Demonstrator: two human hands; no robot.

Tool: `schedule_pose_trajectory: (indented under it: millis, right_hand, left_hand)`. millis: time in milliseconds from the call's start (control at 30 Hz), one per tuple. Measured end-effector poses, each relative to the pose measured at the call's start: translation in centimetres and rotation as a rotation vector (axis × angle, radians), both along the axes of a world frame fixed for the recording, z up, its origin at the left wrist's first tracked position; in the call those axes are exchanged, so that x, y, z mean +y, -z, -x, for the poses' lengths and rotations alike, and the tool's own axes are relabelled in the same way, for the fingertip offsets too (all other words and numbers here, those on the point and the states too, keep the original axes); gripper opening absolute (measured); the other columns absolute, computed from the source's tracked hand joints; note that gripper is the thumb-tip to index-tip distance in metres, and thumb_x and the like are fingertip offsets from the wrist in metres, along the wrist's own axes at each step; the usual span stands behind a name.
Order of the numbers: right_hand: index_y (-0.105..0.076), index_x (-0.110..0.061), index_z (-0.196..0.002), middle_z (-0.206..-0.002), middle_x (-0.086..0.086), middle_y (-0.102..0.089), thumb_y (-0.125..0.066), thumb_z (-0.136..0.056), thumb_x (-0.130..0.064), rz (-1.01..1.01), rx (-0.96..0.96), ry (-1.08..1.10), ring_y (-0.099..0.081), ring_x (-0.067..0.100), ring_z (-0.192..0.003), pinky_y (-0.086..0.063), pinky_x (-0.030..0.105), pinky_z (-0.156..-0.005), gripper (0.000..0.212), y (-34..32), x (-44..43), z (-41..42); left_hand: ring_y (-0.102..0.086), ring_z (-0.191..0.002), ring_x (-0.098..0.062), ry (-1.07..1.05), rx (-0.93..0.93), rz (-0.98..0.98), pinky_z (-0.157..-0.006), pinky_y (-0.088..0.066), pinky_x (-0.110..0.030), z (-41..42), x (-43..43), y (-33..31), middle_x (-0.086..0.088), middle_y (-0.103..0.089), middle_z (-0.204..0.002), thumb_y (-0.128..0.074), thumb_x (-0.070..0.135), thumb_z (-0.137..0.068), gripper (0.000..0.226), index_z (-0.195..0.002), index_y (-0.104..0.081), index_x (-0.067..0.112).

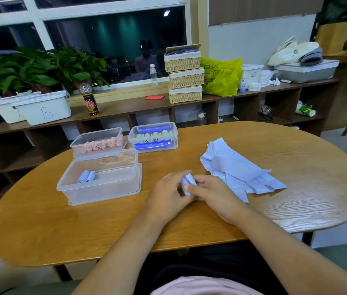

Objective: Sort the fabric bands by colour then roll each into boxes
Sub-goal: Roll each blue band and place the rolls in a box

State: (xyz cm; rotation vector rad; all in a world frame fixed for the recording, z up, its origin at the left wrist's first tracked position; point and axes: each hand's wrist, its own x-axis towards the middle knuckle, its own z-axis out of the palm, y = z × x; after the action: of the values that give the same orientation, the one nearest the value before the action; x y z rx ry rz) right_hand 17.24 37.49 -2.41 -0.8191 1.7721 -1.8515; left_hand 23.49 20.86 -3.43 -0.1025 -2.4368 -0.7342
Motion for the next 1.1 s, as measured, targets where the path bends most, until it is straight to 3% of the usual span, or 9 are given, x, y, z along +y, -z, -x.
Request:
schedule_pose_trajectory:
  millis: [167, 267, 400, 533, 833, 967, 1100]
  right_hand:
    - [-0.077, -0.011, -0.111, -0.106, 0.017, -0.078, -0.071, -0.101, -0.018, -0.031, 0.044, 0.041, -0.074, 0.029, -0.103, -0.055, 0.049, -0.102, 0.013, 0.15, 0.07, 0.13]
    - [-0.075, -0.011, -0.118, -0.112, 0.021, -0.076, -0.067, -0.103, -0.014, 0.024, -0.03, 0.029, -0.074, 0.031, -0.107, -0.057, 0.043, -0.099, 0.018, -0.09, 0.12, 0.19]
    - [-0.073, -0.014, -0.125, -0.115, 0.011, -0.079, -0.062, -0.106, -0.017, 0.023, -0.077, 0.024, -0.074, 0.028, -0.113, -0.058, 0.039, -0.1, 0.022, -0.25, 0.34, 0.4]
    - [-0.074, -0.014, -0.123, -0.113, 0.011, -0.079, -0.065, -0.104, -0.014, 0.029, -0.083, 0.057, -0.075, 0.025, -0.109, -0.06, 0.035, -0.096, 0.021, -0.01, 0.21, 0.39]
    - [-0.079, -0.017, -0.113, -0.105, 0.007, -0.08, -0.078, -0.095, -0.015, 0.027, -0.048, 0.139, -0.075, 0.019, -0.1, -0.06, 0.041, -0.099, 0.018, 0.43, 0.03, 0.65]
    - [-0.076, -0.012, -0.115, -0.103, 0.013, -0.079, -0.08, -0.094, -0.014, 0.062, -0.054, 0.162, -0.075, 0.027, -0.096, -0.06, 0.047, -0.099, 0.022, 0.35, 0.24, 0.83]
    - [-0.075, -0.011, -0.115, -0.105, 0.015, -0.079, -0.079, -0.094, -0.012, 0.063, -0.068, 0.164, -0.074, 0.038, -0.106, -0.06, 0.049, -0.101, 0.022, 0.48, 0.28, 0.98]
  left_hand:
    - [-0.061, -0.125, -0.005, 0.036, -0.022, 0.031, -0.103, -0.05, -0.024, 0.02, -0.09, -0.04, 0.01, -0.07, -0.133, -0.082, 0.038, -0.087, 0.059, -0.142, -0.065, 0.025]
    - [-0.053, -0.129, 0.001, 0.076, -0.031, -0.044, -0.105, -0.046, -0.019, -0.03, -0.1, -0.12, 0.017, -0.061, -0.137, -0.085, 0.037, -0.084, 0.068, -0.145, -0.057, 0.028]
    - [-0.056, -0.12, -0.004, 0.063, 0.027, -0.027, -0.099, -0.046, -0.021, 0.13, -0.19, -0.1, 0.02, -0.061, -0.126, -0.085, 0.028, -0.081, 0.054, -0.13, -0.061, 0.026]
    - [-0.058, -0.112, -0.005, 0.061, 0.05, -0.008, -0.094, -0.041, -0.015, 0.16, -0.15, -0.04, 0.016, -0.064, -0.116, -0.083, 0.017, -0.081, 0.046, -0.123, -0.065, 0.023]
    - [-0.054, -0.11, 0.001, 0.067, 0.044, -0.003, -0.091, -0.039, -0.01, 0.22, -0.45, 0.0, 0.019, -0.062, -0.113, -0.085, 0.025, -0.083, 0.042, -0.119, -0.064, 0.025]
    - [-0.054, -0.122, -0.002, 0.088, 0.042, -0.013, -0.101, -0.041, -0.014, 0.11, -0.54, -0.16, 0.017, -0.06, -0.128, -0.087, 0.032, -0.085, 0.054, -0.131, -0.061, 0.024]
    - [-0.057, -0.117, -0.006, 0.069, 0.093, 0.013, -0.098, -0.043, -0.018, 0.04, -0.69, -0.26, 0.015, -0.062, -0.121, -0.088, 0.033, -0.084, 0.046, -0.122, -0.065, 0.022]
